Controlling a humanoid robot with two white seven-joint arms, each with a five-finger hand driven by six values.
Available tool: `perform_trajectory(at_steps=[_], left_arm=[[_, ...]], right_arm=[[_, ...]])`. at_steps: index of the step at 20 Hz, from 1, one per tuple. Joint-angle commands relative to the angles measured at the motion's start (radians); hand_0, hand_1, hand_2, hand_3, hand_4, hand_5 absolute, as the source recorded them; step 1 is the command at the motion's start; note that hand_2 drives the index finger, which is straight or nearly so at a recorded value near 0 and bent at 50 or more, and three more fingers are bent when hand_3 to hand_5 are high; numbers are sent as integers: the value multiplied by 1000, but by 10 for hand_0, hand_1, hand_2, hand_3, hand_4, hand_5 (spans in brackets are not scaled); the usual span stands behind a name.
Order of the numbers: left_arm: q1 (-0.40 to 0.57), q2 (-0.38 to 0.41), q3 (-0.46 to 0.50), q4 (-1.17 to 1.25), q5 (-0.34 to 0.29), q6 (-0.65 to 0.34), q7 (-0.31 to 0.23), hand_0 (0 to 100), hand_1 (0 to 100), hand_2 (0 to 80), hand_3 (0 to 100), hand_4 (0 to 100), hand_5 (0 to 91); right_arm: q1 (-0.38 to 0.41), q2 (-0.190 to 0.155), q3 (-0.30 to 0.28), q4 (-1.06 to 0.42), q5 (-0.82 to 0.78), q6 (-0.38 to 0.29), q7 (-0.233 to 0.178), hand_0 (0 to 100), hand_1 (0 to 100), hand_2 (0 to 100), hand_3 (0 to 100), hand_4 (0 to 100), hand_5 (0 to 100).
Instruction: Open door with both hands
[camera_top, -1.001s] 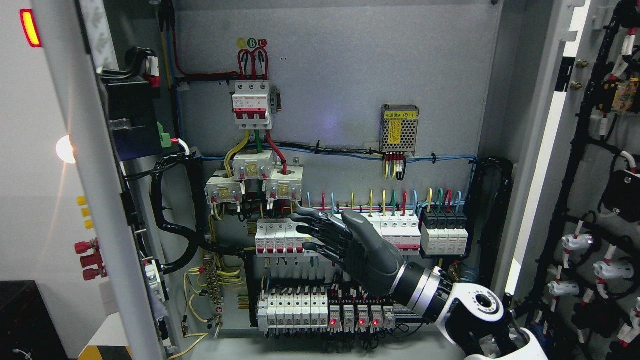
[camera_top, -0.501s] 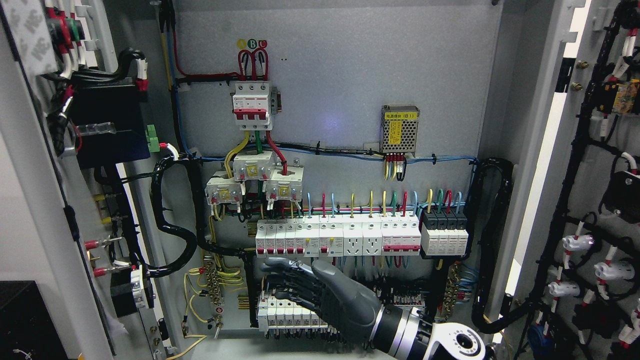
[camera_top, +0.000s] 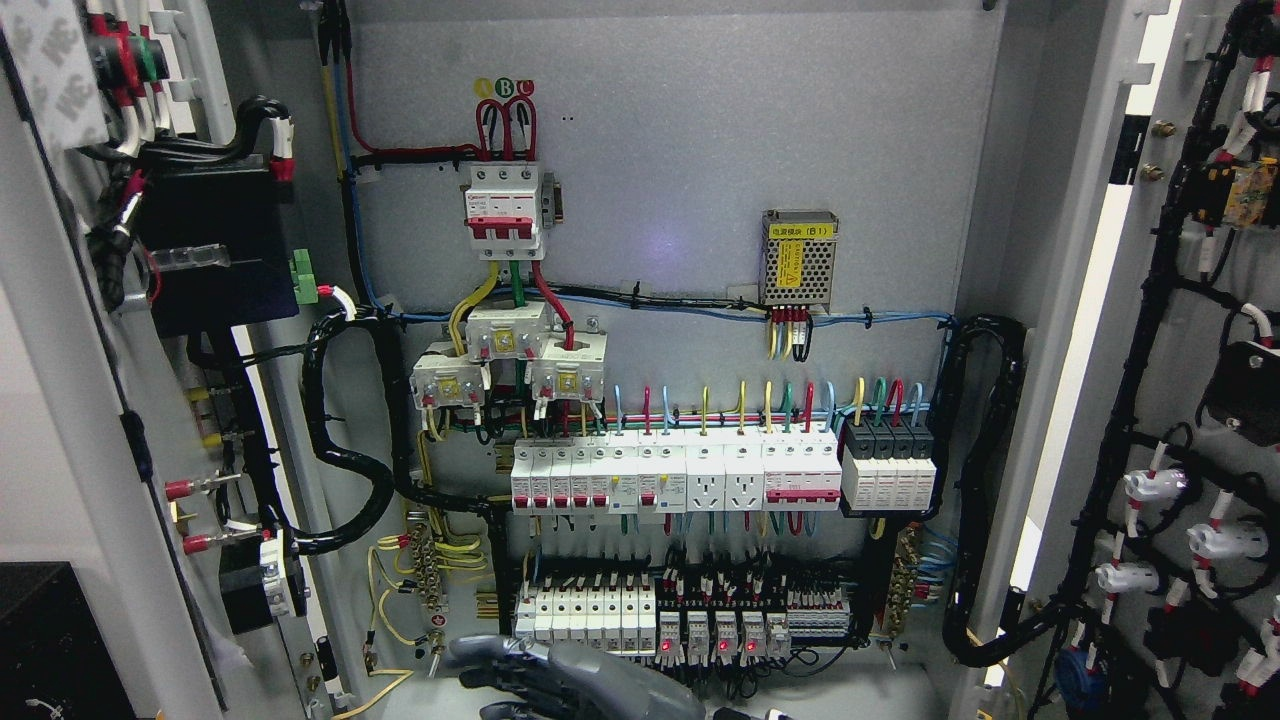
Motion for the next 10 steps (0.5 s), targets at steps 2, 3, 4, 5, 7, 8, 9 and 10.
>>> perform_trajectory(at_steps=[2,3,4,5,7,8,9,10], left_arm=[[14,0,2,0,-3,0,0,0,0,0,0,0,0],[12,0,2,0,-3,0,0,0,0,0,0,0,0],[14,0,2,0,-3,0,0,0,0,0,0,0,0],[14,0,2,0,-3,0,0,0,0,0,0,0,0],[14,0,2,0,-3,0,0,0,0,0,0,0,0],[14,0,2,0,-3,0,0,0,0,0,0,0,0],[14,0,2,0,-3,0,0,0,0,0,0,0,0],[12,0,2,0,-3,0,0,0,0,0,0,0,0]], right_arm=[[22,46,110,-36,2,3,1,192,0,0,0,0,0],[22,55,116,-36,2,3,1,192,0,0,0,0,0],[20,63,119,-36,2,3,1,192,0,0,0,0,0],[19,69,121,-36,2,3,1,192,0,0,0,0,0],[13,80,129,-33,4,10,1,192,0,0,0,0,0],[10,89,130,-33,4,17,1,192,0,0,0,0,0],[10,98,132,-33,5,25,1,192,0,0,0,0,0],[10,106,133,-33,5,31,1,192,0,0,0,0,0]])
